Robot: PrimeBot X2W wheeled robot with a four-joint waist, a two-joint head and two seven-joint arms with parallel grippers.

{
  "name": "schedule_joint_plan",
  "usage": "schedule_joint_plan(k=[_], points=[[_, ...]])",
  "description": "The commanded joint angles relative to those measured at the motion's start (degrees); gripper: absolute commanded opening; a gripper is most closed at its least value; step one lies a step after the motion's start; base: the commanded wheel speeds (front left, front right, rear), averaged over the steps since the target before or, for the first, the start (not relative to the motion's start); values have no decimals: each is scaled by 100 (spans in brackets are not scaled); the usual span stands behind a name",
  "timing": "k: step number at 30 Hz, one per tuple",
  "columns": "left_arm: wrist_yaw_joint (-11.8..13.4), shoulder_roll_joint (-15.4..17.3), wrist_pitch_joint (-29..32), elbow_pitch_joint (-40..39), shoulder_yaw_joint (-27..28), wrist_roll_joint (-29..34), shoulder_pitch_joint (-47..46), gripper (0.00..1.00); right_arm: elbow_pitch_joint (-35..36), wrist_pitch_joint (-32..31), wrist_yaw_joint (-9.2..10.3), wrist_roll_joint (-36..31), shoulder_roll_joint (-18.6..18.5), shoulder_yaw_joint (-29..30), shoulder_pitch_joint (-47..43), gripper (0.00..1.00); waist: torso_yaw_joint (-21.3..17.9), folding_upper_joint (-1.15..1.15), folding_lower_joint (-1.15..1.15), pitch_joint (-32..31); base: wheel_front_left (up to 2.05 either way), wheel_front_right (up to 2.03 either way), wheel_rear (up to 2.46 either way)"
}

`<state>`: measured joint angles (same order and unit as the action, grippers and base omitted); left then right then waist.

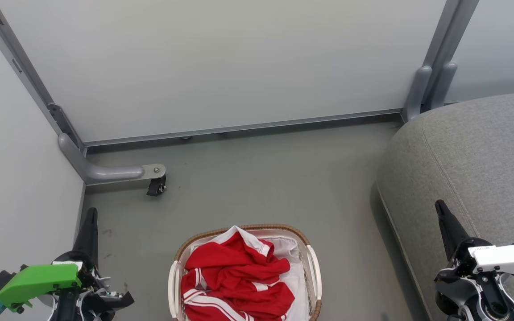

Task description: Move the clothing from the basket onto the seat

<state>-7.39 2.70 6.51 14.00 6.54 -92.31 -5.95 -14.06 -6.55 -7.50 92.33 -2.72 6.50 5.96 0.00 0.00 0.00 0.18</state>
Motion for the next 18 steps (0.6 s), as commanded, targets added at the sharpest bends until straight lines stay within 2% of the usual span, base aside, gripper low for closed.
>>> schedule_joint_plan(k=[1,7,8,11,12,13,18], points=[[-22,36,21,-8,9,-21,-57,0,17,-13,2,19,-33,9,49,0,0,0,0,0,0,0,0],[-22,36,21,-8,9,-21,-57,0,17,-13,2,19,-33,9,49,0,0,0,0,0,0,0,0],[1,-12,-4,73,-8,1,32,100,-73,3,0,-3,22,-8,-42,100,0,0,0,0,0,0,0],[2,-19,-4,113,-12,1,60,100,-104,3,0,-3,35,-12,-72,100,0,0,0,0,0,0,0],[2,-26,-10,148,-23,3,94,0,-147,10,1,-6,49,-20,-103,0,0,0,0,0,0,0,0],[2,-35,-13,198,-34,4,140,100,-194,13,2,-7,65,-25,-143,100,0,0,0,0,0,0,0],[1,-31,-158,176,-208,62,174,100,-200,157,2,-91,59,-100,-188,100,1,0,0,-13,0,0,0]])
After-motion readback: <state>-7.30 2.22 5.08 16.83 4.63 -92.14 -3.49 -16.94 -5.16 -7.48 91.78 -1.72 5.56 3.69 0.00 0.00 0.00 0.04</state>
